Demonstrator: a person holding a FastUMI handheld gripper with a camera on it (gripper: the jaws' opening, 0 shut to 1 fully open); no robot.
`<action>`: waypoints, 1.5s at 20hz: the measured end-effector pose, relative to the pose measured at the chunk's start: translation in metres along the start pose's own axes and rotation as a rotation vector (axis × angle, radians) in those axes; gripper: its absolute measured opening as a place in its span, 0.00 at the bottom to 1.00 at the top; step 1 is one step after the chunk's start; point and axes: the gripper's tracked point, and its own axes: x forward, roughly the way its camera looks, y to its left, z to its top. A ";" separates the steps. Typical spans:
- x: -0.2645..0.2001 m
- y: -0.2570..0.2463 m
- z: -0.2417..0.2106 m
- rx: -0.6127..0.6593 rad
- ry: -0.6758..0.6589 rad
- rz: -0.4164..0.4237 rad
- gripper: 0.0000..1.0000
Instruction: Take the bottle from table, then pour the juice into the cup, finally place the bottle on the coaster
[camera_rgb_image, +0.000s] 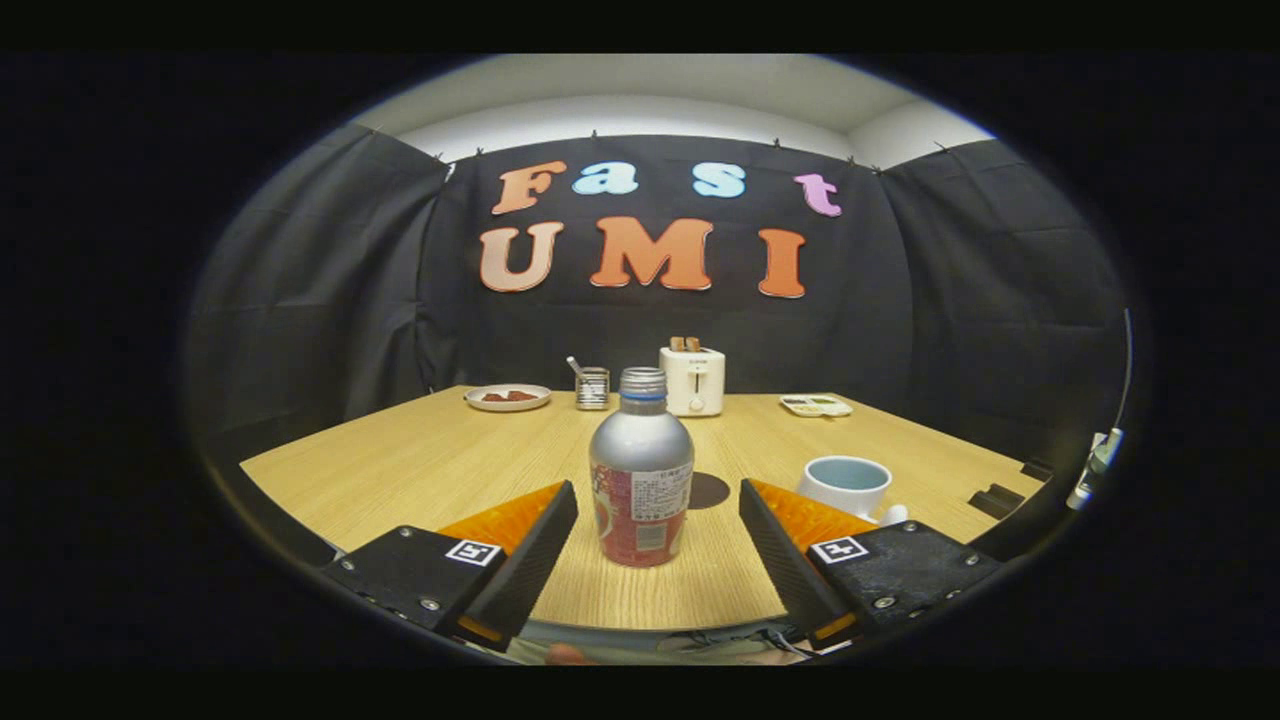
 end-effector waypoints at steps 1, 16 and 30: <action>0.003 0.000 -0.004 0.002 0.012 0.002 0.97; 0.050 0.015 -0.034 0.032 0.092 0.069 0.97; 0.055 0.014 -0.025 0.116 0.074 0.064 0.72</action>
